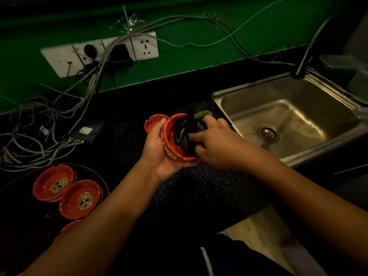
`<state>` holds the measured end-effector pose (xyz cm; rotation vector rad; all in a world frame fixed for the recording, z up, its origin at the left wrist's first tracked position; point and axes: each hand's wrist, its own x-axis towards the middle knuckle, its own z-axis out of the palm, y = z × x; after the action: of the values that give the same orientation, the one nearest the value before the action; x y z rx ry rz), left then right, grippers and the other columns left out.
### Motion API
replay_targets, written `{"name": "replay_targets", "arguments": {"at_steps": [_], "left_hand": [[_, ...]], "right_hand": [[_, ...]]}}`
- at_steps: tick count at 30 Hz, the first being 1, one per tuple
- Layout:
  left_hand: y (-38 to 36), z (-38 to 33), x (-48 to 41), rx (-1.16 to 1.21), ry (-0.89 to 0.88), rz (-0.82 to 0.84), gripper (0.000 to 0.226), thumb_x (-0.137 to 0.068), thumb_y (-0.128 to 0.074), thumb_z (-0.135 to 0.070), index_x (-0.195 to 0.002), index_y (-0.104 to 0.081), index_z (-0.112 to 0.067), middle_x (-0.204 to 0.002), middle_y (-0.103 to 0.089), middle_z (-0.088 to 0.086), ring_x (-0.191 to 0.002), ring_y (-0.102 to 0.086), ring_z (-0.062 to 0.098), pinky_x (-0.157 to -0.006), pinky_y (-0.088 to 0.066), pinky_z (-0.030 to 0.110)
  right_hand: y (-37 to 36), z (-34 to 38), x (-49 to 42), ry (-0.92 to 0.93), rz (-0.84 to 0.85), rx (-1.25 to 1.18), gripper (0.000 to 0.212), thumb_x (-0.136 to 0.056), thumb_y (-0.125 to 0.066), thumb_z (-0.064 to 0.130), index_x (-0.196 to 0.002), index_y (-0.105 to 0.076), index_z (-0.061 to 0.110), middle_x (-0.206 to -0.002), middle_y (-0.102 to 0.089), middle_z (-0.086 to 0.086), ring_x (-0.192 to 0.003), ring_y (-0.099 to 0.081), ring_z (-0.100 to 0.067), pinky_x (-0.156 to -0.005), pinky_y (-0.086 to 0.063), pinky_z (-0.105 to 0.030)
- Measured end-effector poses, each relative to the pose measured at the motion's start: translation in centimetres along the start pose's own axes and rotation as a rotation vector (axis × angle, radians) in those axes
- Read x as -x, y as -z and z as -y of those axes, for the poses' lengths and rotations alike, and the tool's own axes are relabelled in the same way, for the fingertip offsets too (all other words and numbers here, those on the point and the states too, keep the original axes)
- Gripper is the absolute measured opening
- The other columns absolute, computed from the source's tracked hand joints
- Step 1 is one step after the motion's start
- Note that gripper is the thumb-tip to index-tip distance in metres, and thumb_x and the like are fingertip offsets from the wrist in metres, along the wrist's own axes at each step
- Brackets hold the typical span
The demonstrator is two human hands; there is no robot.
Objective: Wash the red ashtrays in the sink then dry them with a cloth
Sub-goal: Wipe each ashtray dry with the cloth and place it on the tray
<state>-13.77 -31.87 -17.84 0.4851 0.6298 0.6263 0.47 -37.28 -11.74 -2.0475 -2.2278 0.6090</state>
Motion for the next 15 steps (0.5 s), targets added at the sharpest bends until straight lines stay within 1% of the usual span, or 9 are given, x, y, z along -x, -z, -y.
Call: {"name": "replay_targets", "arguments": {"at_steps": [2, 5, 6, 7, 10, 11, 13, 14, 15], "left_hand": [[0.0, 0.1, 0.2, -0.011, -0.001, 0.004, 0.063, -0.091, -0.027, -0.063, -0.121, -0.064, -0.021, -0.122, -0.065, 0.013, -0.109, -0.062, 0.033, -0.088, -0.048, 0.055], [0.1, -0.3, 0.4, -0.016, -0.002, 0.007, 0.067, -0.092, -0.026, -0.063, -0.129, -0.058, -0.017, -0.127, -0.061, 0.015, -0.109, -0.060, 0.032, -0.086, -0.049, 0.051], [0.2, -0.4, 0.5, -0.022, -0.001, -0.003, 0.066, -0.091, -0.026, -0.063, -0.128, -0.059, -0.018, -0.125, -0.063, 0.014, -0.107, -0.062, 0.031, -0.084, -0.050, 0.051], [0.2, -0.4, 0.5, -0.034, 0.001, -0.013, 0.065, -0.091, -0.027, -0.064, -0.125, -0.061, -0.020, -0.123, -0.064, 0.013, -0.105, -0.064, 0.031, -0.084, -0.050, 0.054], [-0.3, -0.3, 0.6, -0.065, 0.019, -0.029, 0.062, -0.090, -0.029, -0.065, -0.117, -0.066, -0.024, -0.120, -0.066, 0.012, -0.107, -0.064, 0.033, -0.090, -0.046, 0.058], [-0.5, -0.3, 0.6, -0.069, 0.032, -0.025, 0.063, -0.090, -0.029, -0.066, -0.117, -0.067, -0.024, -0.121, -0.066, 0.011, -0.108, -0.063, 0.032, -0.092, -0.045, 0.058], [-0.8, -0.4, 0.8, -0.075, 0.056, -0.022, 0.064, -0.089, -0.029, -0.066, -0.119, -0.066, -0.024, -0.123, -0.065, 0.012, -0.115, -0.059, 0.032, -0.097, -0.040, 0.060], [-0.8, -0.5, 0.9, -0.078, 0.058, -0.025, 0.063, -0.090, -0.030, -0.065, -0.120, -0.066, -0.024, -0.123, -0.065, 0.012, -0.115, -0.059, 0.032, -0.098, -0.040, 0.060], [-0.9, -0.6, 1.0, -0.084, 0.052, -0.032, 0.061, -0.090, -0.031, -0.064, -0.119, -0.066, -0.024, -0.121, -0.066, 0.012, -0.113, -0.060, 0.032, -0.096, -0.041, 0.059]], "right_hand": [[0.0, 0.2, 0.0, 0.040, 0.017, -0.014, 0.043, -0.095, -0.044, 0.033, -0.137, -0.046, 0.040, -0.141, -0.025, 0.000, -0.121, -0.027, -0.024, -0.106, -0.035, -0.043], [-0.1, 0.1, 0.5, 0.077, 0.118, -0.038, 0.043, -0.097, -0.044, 0.034, -0.139, -0.043, 0.043, -0.143, -0.023, 0.001, -0.126, -0.023, -0.024, -0.111, -0.028, -0.043], [0.0, -0.3, 0.6, 0.055, 0.096, -0.023, 0.043, -0.097, -0.043, 0.035, -0.139, -0.043, 0.044, -0.143, -0.022, 0.002, -0.125, -0.023, -0.024, -0.110, -0.029, -0.043], [0.1, -0.8, 0.6, 0.033, 0.037, -0.001, 0.043, -0.097, -0.042, 0.037, -0.139, -0.042, 0.044, -0.141, -0.023, 0.001, -0.122, -0.024, -0.024, -0.108, -0.031, -0.042], [-0.3, -0.9, 0.2, 0.059, -0.168, 0.031, 0.043, -0.097, -0.040, 0.044, -0.139, -0.043, 0.040, -0.137, -0.025, 0.000, -0.116, -0.025, -0.024, -0.103, -0.035, -0.041], [-0.6, -0.4, 0.2, 0.099, -0.207, 0.032, 0.041, -0.096, -0.041, 0.045, -0.136, -0.047, 0.037, -0.136, -0.027, -0.001, -0.114, -0.025, -0.024, -0.101, -0.035, -0.041], [-1.4, 0.4, 0.0, 0.183, -0.266, 0.031, 0.034, -0.096, -0.042, 0.043, -0.124, -0.056, 0.030, -0.132, -0.033, -0.004, -0.108, -0.028, -0.024, -0.098, -0.037, -0.043], [-1.6, 0.5, -0.1, 0.189, -0.284, 0.035, 0.033, -0.095, -0.042, 0.043, -0.121, -0.057, 0.028, -0.130, -0.035, -0.004, -0.106, -0.030, -0.023, -0.097, -0.038, -0.044], [-1.7, 0.4, -0.3, 0.166, -0.294, 0.043, 0.034, -0.095, -0.041, 0.043, -0.123, -0.055, 0.028, -0.128, -0.035, -0.004, -0.106, -0.031, -0.023, -0.096, -0.039, -0.043]]}}
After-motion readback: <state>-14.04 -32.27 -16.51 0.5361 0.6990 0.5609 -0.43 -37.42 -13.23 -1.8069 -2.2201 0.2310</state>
